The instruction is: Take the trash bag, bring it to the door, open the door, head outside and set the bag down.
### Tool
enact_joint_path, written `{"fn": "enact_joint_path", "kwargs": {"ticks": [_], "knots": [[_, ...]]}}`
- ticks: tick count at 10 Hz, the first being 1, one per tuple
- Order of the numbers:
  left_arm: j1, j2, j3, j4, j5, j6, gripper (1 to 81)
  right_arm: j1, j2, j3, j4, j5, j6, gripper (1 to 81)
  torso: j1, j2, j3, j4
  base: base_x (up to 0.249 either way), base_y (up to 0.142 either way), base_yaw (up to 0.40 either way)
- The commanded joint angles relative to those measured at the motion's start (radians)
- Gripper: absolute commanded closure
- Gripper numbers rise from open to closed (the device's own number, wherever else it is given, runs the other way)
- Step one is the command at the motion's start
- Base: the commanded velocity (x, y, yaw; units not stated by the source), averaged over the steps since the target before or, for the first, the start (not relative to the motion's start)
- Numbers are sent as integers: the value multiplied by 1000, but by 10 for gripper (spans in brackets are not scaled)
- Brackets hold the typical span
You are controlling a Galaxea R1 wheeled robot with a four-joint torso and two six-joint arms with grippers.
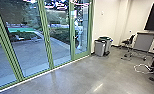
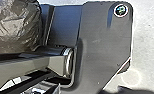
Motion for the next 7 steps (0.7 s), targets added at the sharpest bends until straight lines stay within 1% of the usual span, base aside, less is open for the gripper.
{"fn": "enact_joint_path", "kwargs": {"ticks": [1, 7], "knots": [[-52, -2, -1, 3, 71, 8, 811, 43, -1, 3, -4, -57, -3, 10, 0, 0, 0, 0, 132, 0, 0], [-52, 0, -1, 3, 69, 9, 811, 43, -3, 3, -3, -57, -3, 10, 0, 0, 0, 0, 153, 0, 0]]}}
